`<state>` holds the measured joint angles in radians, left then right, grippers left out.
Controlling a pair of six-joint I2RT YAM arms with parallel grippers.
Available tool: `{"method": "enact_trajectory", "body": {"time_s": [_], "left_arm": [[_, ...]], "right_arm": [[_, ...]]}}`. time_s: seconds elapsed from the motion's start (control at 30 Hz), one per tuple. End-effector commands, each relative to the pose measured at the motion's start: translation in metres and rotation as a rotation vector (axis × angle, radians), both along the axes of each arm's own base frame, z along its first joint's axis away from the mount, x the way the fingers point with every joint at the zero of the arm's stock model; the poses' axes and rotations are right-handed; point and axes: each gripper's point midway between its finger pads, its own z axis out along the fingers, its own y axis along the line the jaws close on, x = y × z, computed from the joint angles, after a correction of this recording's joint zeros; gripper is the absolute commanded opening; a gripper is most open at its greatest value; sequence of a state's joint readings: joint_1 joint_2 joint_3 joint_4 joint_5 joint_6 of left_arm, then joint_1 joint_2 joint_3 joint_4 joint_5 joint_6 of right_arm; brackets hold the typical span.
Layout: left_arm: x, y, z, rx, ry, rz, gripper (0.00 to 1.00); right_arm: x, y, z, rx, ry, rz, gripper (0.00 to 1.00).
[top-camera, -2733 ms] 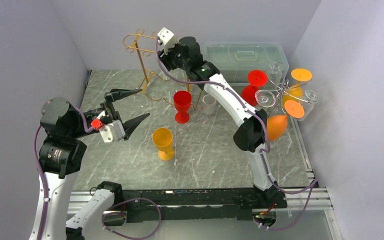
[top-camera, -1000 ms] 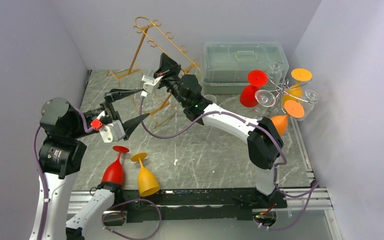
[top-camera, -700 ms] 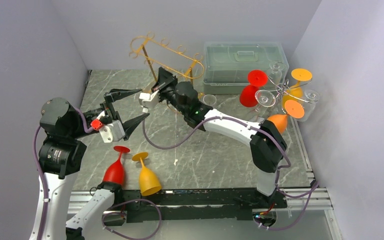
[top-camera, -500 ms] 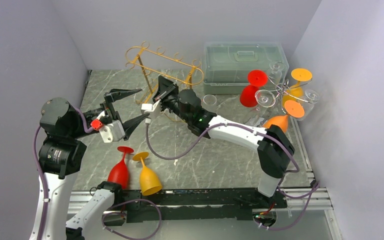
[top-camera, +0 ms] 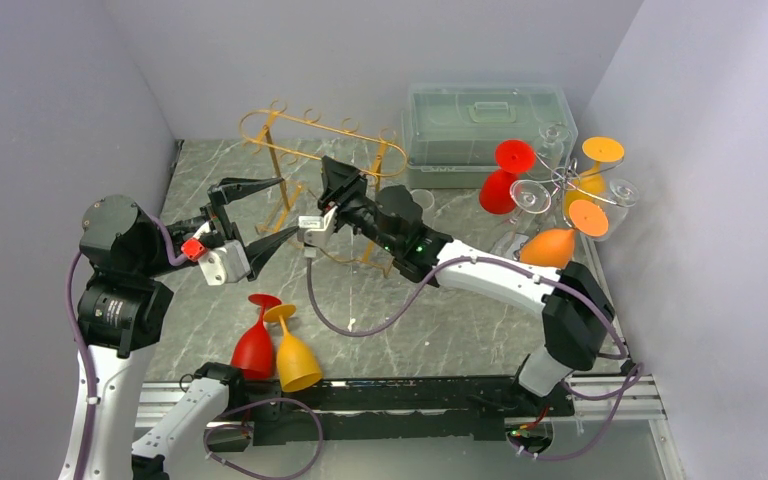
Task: Place the wine glass upside down on the wine glass rack
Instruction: Place the wine rack at the center of the board, then adjust the wine rack at the center of the board.
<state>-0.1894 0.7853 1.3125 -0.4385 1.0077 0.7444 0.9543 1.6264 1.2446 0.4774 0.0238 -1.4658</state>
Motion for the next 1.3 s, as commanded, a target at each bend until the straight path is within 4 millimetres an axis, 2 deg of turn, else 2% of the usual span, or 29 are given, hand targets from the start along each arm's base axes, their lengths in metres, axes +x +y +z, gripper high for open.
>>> {"method": "enact_trajectory", "body": {"time_s": [0.0, 0.1, 0.17, 0.2, 0.23, 0.27, 0.43, 0.53, 0.57, 0.6, 0.67, 0.73, 0.83, 0.9, 1.0, 1.1, 1.17, 1.27], "left_arm": [[-0.001, 0.000, 0.002, 0.002, -0.019, -0.002, 0.75], [-0.001, 0.000, 0.002, 0.002, -0.019, -0.002, 0.75], [-0.001, 0.000, 0.002, 0.002, -0.019, -0.002, 0.75], [-0.001, 0.000, 0.002, 0.002, -0.019, -0.002, 0.75], [-0.001, 0.000, 0.002, 0.002, -0.019, -0.002, 0.75], [-0.001, 0.000, 0.002, 0.002, -0.019, -0.002, 0.75], [-0.001, 0.000, 0.002, 0.002, -0.019, -0.002, 0.75], [-0.001, 0.000, 0.002, 0.002, -0.019, -0.002, 0.75], [-0.001, 0.000, 0.002, 0.002, -0.019, -0.002, 0.75], [-0.001, 0.000, 0.002, 0.002, -0.019, -0.002, 0.75], [-0.001, 0.000, 0.002, 0.002, -0.019, -0.002, 0.75], [-0.001, 0.000, 0.002, 0.002, -0.019, -0.002, 0.75], [-0.001, 0.000, 0.002, 0.002, -0.019, -0.002, 0.75], [-0.001, 0.000, 0.002, 0.002, -0.019, -0.002, 0.75], [-0.001, 0.000, 0.002, 0.002, -0.019, -0.002, 0.75], [-0.001, 0.000, 0.002, 0.002, -0.019, -0.002, 0.75], [-0.001, 0.000, 0.002, 0.002, -0.019, -0.002, 0.75], [-0.001, 0.000, 0.002, 0.002, -0.019, -0.002, 0.75]], "right_arm": [[-0.011, -0.030, 0.049, 0.166, -0.089, -0.012, 0.41], [-0.016, -0.037, 0.047, 0.191, -0.042, -0.011, 0.53], [-0.021, -0.037, 0.045, 0.189, 0.001, 0.000, 0.73], [-0.024, -0.036, 0.045, 0.194, 0.029, 0.003, 0.90], [-0.027, -0.036, 0.046, 0.203, 0.053, 0.007, 0.99], [-0.031, -0.037, 0.050, 0.223, 0.078, 0.014, 1.00], [-0.049, -0.048, 0.060, 0.285, 0.256, 0.046, 1.00], [-0.060, -0.054, 0.077, 0.378, 0.474, 0.063, 1.00], [-0.062, -0.054, 0.074, 0.390, 0.573, 0.046, 1.00], [-0.064, -0.055, 0.079, 0.420, 0.649, 0.041, 1.00], [-0.060, -0.060, 0.089, 0.522, 0.792, -0.016, 0.98], [-0.044, -0.072, 0.096, 0.668, 0.897, -0.147, 0.91], [-0.008, -0.091, 0.086, 0.862, 1.073, -0.381, 0.80], [0.009, -0.102, 0.076, 0.957, 1.210, -0.487, 0.79], [0.025, -0.122, 0.062, 1.069, 1.379, -0.559, 0.79], [0.026, -0.130, 0.039, 1.157, 1.552, -0.512, 0.74], [0.024, -0.136, 0.035, 1.224, 1.640, -0.446, 0.69], [0.020, -0.141, 0.026, 1.245, 1.689, -0.440, 0.66]]}}
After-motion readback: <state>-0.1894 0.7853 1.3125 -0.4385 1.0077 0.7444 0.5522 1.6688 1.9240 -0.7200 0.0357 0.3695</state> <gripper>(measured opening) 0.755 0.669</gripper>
